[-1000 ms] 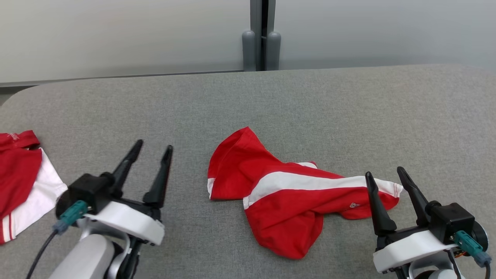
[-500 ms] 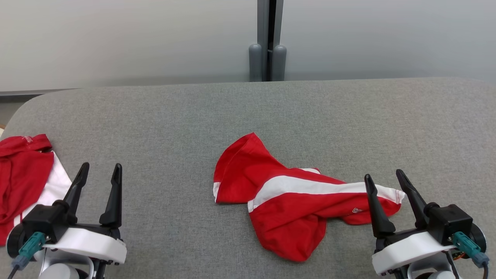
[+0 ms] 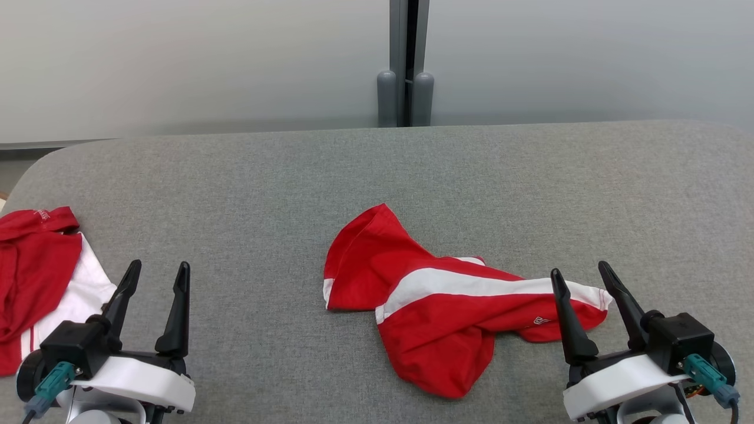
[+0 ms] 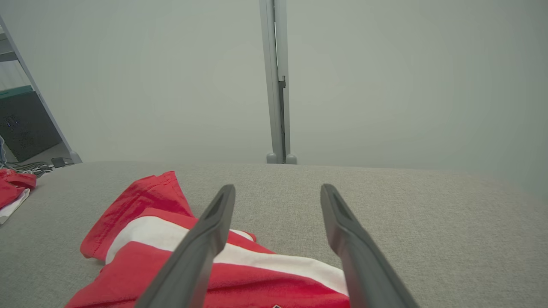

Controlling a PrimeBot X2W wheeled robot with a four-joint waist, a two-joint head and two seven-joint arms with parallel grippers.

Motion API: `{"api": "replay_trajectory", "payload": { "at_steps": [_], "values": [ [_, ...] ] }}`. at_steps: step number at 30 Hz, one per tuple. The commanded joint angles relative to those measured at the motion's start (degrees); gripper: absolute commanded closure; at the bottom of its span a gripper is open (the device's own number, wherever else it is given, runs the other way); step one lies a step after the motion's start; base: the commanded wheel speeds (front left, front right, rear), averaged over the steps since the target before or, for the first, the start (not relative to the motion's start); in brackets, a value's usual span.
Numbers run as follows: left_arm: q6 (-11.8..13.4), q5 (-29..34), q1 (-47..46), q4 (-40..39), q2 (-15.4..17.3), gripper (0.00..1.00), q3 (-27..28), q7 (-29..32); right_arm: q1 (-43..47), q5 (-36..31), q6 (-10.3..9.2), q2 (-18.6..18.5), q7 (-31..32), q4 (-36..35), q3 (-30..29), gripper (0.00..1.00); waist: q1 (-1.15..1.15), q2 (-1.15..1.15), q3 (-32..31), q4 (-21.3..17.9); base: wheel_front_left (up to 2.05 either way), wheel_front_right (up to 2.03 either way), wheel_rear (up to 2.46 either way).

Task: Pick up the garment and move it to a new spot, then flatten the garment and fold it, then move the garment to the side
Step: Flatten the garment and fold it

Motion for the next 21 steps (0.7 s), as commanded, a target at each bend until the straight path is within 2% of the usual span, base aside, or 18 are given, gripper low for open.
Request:
{"api": "replay_trajectory", "payload": {
  "at_steps": [1,5,9,15,21],
  "values": [
    [-0.19,0.38,0.35,0.16,0.03,0.0,0.18,-0.26,0.02,0.39,0.01,-0.15,0.14,0.05,0.04,0.0,0.0,0.0,-0.01,-0.01,0.0,0.0,0.0],
    [-0.89,0.61,-0.31,-0.51,-0.38,0.0,0.09,-0.26,-0.02,0.45,0.01,-0.15,0.02,0.12,-0.04,0.0,0.0,0.0,0.18,-0.06,0.0,0.0,0.0],
    [-3.5,0.23,-2.04,-0.97,-0.73,0.0,-2.14,0.35,-0.32,0.47,0.01,-0.15,-0.1,-0.07,-0.14,0.0,0.0,0.0,0.75,-0.16,0.0,0.0,0.0],
    [-7.66,-0.9,-6.51,-1.03,-2.87,0.0,-9.05,6.7,-1.06,0.35,0.01,-0.15,-0.15,-0.17,0.37,0.0,0.0,0.0,2.04,-0.98,0.0,0.0,0.0],
    [-9.42,-2.89,-12.03,0.93,-4.99,0.0,-17.46,12.93,-1.66,0.4,0.01,-0.14,-0.47,-0.1,0.68,0.0,0.0,0.0,3.77,-2.37,0.0,0.0,0.0]
  ]
}}
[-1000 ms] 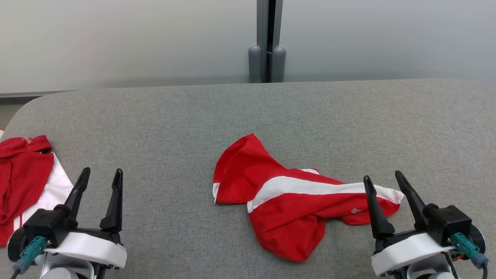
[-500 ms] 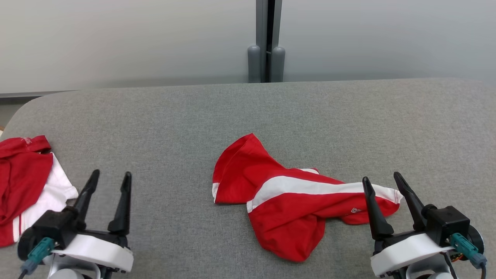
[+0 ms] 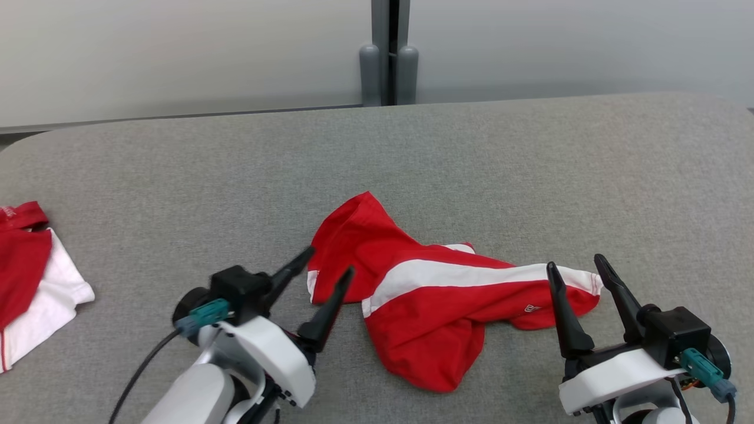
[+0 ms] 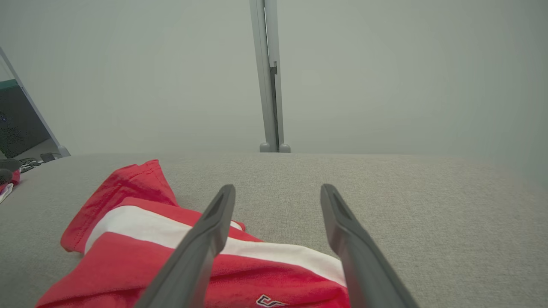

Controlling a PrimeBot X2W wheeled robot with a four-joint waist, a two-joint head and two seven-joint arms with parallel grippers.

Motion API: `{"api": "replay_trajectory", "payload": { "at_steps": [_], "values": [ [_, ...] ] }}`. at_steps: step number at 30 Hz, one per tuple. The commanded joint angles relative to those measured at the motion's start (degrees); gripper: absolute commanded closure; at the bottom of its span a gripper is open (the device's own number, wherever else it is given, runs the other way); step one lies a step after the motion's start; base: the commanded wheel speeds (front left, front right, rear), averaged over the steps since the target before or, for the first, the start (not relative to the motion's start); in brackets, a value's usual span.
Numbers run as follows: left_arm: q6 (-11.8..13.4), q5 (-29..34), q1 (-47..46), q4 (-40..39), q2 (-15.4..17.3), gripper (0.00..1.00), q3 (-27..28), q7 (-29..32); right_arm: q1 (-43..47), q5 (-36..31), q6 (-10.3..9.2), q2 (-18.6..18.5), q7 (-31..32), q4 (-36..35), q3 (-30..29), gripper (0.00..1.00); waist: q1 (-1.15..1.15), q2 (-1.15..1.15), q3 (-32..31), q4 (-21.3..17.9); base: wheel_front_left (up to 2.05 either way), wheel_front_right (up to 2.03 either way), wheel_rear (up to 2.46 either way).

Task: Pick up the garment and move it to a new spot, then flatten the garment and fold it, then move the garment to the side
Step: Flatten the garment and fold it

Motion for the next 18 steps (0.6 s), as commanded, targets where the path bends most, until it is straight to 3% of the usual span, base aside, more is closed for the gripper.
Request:
{"api": "replay_trajectory", "payload": {
  "at_steps": [1,10,18],
  "values": [
    [-0.34,-0.66,-1.41,0.85,0.24,0.0,-1.28,0.58,-0.75,0.41,0.01,-0.13,-0.29,0.04,0.24,0.0,0.0,0.0,0.72,-0.77,0.0,0.0,0.0],
    [-0.43,-9.15,-7.8,8.08,1.45,0.0,-12.82,3.25,-1.78,0.63,0.01,-0.14,-0.95,0.6,0.99,0.0,0.0,0.0,3.26,-3.25,0.0,0.0,0.0],
    [-0.44,-14.6,-10.39,12.79,2.97,0.0,-18.4,3.18,-1.73,0.88,0.01,-0.13,-1.5,0.95,0.49,0.0,0.0,0.0,4.06,-3.95,0.0,0.0,0.0]
  ]
}}
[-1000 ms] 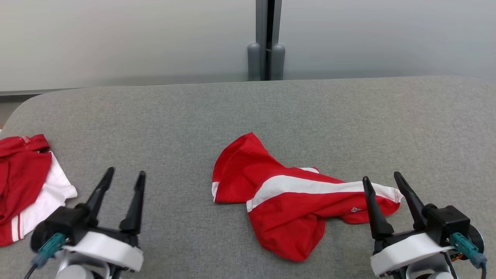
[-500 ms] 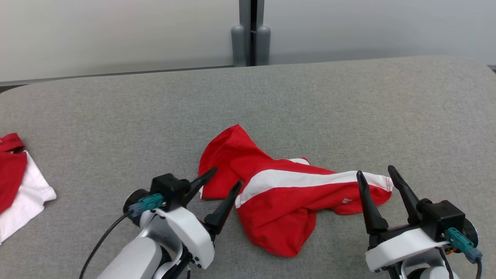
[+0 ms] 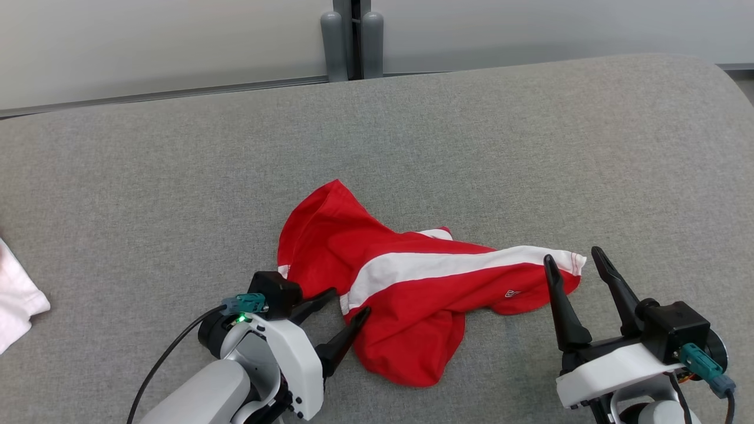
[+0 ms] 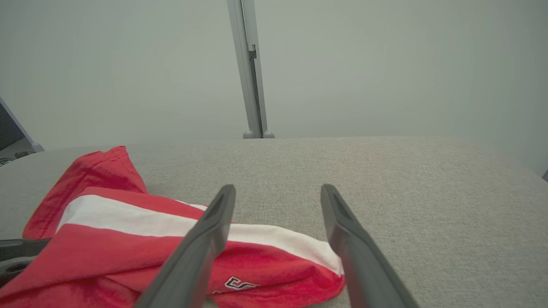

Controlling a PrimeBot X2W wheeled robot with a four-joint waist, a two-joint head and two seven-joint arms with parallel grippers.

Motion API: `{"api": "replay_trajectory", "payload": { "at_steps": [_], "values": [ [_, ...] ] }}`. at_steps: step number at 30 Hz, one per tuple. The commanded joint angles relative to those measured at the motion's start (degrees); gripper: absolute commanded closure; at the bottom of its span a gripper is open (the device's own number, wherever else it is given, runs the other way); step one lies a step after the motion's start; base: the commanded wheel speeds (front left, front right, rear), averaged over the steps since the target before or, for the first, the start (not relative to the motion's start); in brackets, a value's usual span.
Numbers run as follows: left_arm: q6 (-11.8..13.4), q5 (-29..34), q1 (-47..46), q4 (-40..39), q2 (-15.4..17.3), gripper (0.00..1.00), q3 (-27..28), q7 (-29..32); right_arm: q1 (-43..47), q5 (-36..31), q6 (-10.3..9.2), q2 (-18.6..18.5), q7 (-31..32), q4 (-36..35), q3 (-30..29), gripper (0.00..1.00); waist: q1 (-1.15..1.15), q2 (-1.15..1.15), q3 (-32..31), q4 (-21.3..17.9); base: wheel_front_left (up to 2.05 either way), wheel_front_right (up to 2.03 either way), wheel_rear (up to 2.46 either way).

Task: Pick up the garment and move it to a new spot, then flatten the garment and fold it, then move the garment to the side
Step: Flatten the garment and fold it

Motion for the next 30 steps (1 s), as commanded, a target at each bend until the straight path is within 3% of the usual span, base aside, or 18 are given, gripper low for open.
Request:
{"api": "replay_trajectory", "payload": {
  "at_steps": [1,2,3,5,6,18,30],
  "values": [
    [-0.1,-1.08,-1.29,0.53,0.56,0.03,-0.96,-0.01,-0.38,0.4,0.01,-0.14,-0.41,0.16,-0.28,0.0,0.0,0.0,0.14,0.0,0.0,0.0,0.0],
    [-0.1,-1.81,-1.64,0.78,0.74,0.26,-1.87,-0.06,-0.44,0.43,0.01,-0.14,-0.45,0.21,-0.28,0.0,0.0,0.0,0.21,-0.02,0.0,0.0,0.0],
    [-0.1,-2.61,-1.91,0.91,0.83,0.58,-2.85,-0.02,-0.51,0.43,0.01,-0.14,-0.47,0.26,-0.25,0.0,0.0,0.0,0.28,-0.05,0.0,0.0,0.0],
    [-0.1,-3.66,-2.73,1.23,1.12,0.93,-4.39,-0.57,-0.77,0.49,0.01,-0.14,-0.58,0.29,-0.24,0.0,0.0,0.0,0.41,-0.03,0.0,0.0,0.0],
    [-0.1,-4.16,-3.16,1.41,1.22,1.0,-5.39,-0.58,-0.91,0.47,0.01,-0.15,-0.59,0.29,-0.25,0.0,0.0,0.0,0.45,-0.05,0.0,0.0,0.0],
    [-0.1,-7.23,-7.11,5.62,1.39,1.0,-11.59,-5.16,-0.07,0.24,0.01,-0.15,0.24,0.94,-2.3,0.0,0.0,0.0,0.4,-0.41,0.0,0.0,0.0],
    [-0.11,-7.24,-9.43,6.11,2.5,1.0,-13.36,-10.0,-6.06,0.08,0.01,-0.14,0.33,16.2,-7.42,0.0,0.0,0.0,2.84,2.74,0.0,0.0,0.0]
  ]
}}
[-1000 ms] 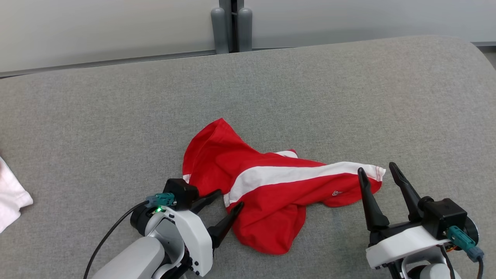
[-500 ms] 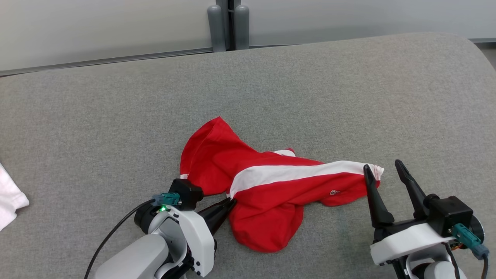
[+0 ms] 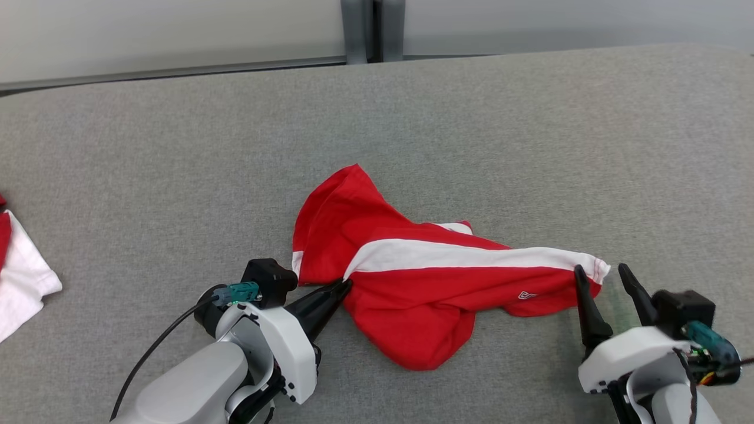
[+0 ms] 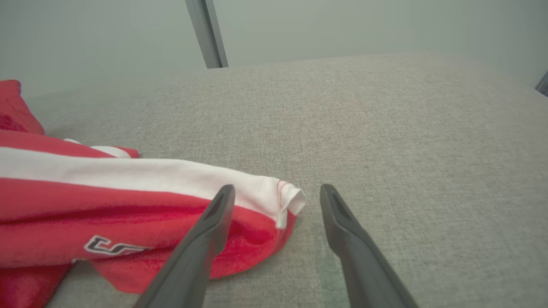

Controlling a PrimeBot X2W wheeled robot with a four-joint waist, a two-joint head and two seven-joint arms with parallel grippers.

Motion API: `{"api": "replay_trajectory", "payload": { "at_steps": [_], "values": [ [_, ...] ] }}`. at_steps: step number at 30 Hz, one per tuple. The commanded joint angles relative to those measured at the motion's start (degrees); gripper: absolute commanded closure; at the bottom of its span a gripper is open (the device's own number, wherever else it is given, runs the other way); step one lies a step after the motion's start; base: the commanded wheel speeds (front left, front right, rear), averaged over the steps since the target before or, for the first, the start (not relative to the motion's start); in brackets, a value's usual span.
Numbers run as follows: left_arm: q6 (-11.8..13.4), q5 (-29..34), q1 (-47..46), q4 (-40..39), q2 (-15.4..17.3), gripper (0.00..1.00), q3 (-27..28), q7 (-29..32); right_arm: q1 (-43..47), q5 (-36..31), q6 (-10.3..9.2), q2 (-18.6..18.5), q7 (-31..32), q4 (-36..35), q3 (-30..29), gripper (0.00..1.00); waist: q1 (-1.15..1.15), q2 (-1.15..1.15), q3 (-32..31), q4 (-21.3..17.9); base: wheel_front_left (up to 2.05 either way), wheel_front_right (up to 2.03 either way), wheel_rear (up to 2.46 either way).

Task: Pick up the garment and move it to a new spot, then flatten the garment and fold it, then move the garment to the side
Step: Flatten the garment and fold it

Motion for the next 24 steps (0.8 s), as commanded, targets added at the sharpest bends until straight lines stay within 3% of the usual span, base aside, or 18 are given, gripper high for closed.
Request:
{"api": "replay_trajectory", "payload": {
  "at_steps": [1,7,8,9,13,17,24],
  "values": [
    [-0.1,0.2,-1.13,-0.22,0.78,1.0,-0.27,-0.61,-2.39,0.67,0.01,-0.14,-0.78,2.52,-0.19,0.0,0.0,0.0,1.15,0.86,0.0,0.0,0.0],
    [-0.09,0.48,-2.11,-0.84,1.4,1.0,-0.84,-1.85,-6.53,1.87,0.01,-0.12,-0.88,10.09,-0.28,0.0,0.0,0.0,2.41,2.22,0.0,0.0,0.0],
    [-0.09,0.42,-2.08,-0.8,1.4,1.0,-0.86,-2.25,-6.94,2.34,0.01,-0.13,-0.86,11.38,-0.06,0.43,0.0,0.0,2.53,2.39,0.0,0.0,0.0],
    [-0.09,0.64,-2.25,-0.76,1.42,1.0,-0.71,-2.68,-7.19,2.69,0.01,-0.06,-1.15,12.2,0.3,0.97,0.0,0.0,2.68,2.52,0.0,0.0,0.0],
    [-0.05,1.19,-2.56,-0.76,1.91,1.0,0.01,-4.39,-7.73,4.21,-0.03,-0.21,-3.37,13.59,0.74,1.0,0.0,0.0,2.82,2.48,0.0,0.0,0.0],
    [1.6,2.48,-2.59,-2.18,2.89,1.0,1.85,-5.93,-8.03,4.05,-0.04,-0.23,-7.45,10.8,0.34,1.0,0.0,0.0,2.46,2.04,0.0,0.0,0.0],
    [7.5,7.94,-1.67,-14.92,7.97,1.0,11.26,-6.87,-9.06,-0.14,-0.04,-0.13,-10.21,-5.54,1.88,1.0,0.0,0.0,0.17,1.68,0.0,0.0,0.0]
  ]
}}
